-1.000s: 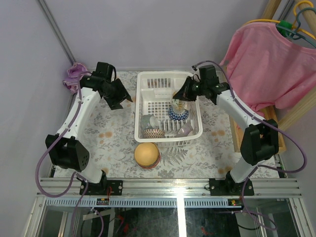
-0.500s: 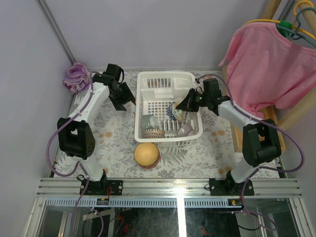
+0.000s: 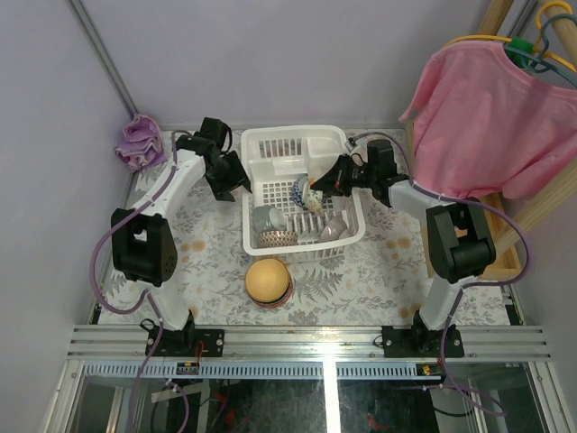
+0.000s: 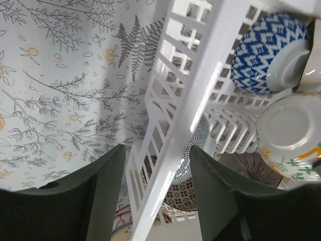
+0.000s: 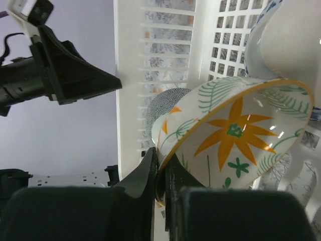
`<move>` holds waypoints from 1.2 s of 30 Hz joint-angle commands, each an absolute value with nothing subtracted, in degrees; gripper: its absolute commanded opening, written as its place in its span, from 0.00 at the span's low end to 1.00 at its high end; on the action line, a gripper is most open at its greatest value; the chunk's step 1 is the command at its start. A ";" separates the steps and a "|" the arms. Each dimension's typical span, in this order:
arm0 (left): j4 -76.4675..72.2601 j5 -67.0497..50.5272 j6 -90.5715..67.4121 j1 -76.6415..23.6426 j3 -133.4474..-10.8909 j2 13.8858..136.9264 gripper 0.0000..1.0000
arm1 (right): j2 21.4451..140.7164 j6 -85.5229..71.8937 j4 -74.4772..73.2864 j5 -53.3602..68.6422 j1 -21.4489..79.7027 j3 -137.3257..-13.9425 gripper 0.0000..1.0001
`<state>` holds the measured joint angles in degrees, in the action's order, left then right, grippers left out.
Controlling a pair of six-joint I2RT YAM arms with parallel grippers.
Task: Load the bowls into the dish rack
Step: Adjust the bowl in the dish rack.
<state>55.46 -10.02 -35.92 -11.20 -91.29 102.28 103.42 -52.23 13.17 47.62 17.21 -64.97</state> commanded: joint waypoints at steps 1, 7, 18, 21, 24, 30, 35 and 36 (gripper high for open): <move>54.40 -9.08 -34.11 -11.81 -91.40 104.17 0.53 | 108.37 -56.79 24.34 51.17 18.06 -67.87 0.00; 54.40 -8.80 -33.67 -12.11 -91.88 104.35 0.52 | 105.04 -53.45 19.19 51.74 18.19 -72.13 0.00; 55.77 -7.36 -33.35 -12.43 -93.46 105.56 0.50 | 107.50 -42.16 1.54 42.21 17.23 -88.78 0.00; 56.01 -6.93 -33.15 -12.50 -93.60 105.35 0.50 | 111.21 -45.17 4.84 45.59 17.14 -92.82 0.00; 56.14 -6.73 -32.98 -12.61 -93.39 105.40 0.50 | 115.52 -46.87 5.97 48.65 17.09 -97.89 0.00; 56.15 -6.40 -32.87 -12.66 -93.09 105.35 0.49 | 119.74 -46.81 5.05 51.80 17.22 -101.77 0.00; 56.11 -6.33 -33.04 -12.68 -93.05 105.80 0.49 | 121.43 -41.80 -1.96 52.07 17.53 -102.87 0.00; 56.12 -6.35 -33.05 -12.76 -93.08 105.82 0.49 | 121.48 -40.41 -3.55 51.91 17.57 -102.72 0.00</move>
